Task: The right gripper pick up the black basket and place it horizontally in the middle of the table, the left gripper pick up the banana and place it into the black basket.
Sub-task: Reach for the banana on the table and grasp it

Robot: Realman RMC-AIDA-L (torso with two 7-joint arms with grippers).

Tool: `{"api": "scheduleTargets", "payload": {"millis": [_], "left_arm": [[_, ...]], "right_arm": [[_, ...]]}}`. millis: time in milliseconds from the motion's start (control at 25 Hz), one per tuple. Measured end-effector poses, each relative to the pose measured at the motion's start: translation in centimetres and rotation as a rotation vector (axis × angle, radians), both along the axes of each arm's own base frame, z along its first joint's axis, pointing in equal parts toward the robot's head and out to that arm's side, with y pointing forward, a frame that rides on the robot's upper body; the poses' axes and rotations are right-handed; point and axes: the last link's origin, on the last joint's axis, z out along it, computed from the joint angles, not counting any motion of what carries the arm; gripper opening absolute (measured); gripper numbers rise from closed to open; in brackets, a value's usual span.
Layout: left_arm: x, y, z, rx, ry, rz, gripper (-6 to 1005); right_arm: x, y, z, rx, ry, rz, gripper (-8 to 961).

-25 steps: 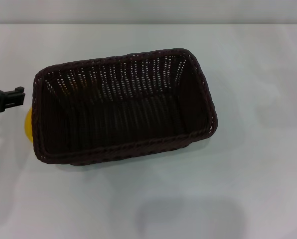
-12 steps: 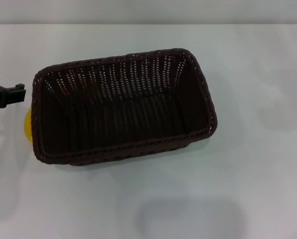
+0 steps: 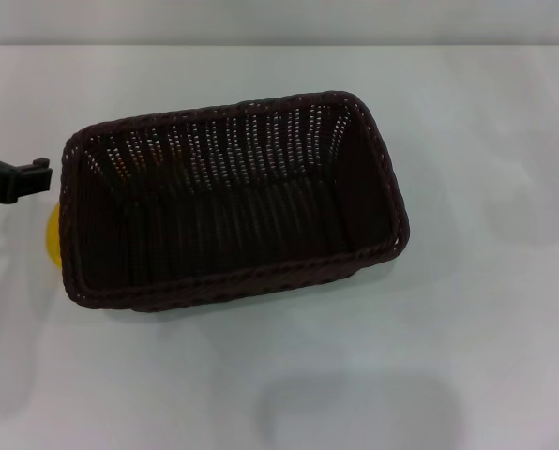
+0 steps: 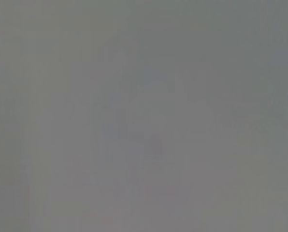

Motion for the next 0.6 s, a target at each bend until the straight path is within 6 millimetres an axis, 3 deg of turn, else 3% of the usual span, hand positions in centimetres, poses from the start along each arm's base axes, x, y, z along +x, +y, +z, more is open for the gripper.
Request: {"api": "scheduleTargets", "payload": {"millis": [600], "left_arm": [[-0.33,0.16,-1.06,0.002,-0.042,0.021,871]], "right_arm": [[0.29,-0.09,0.40,0.004,-0.006,-0.008,857]]}}
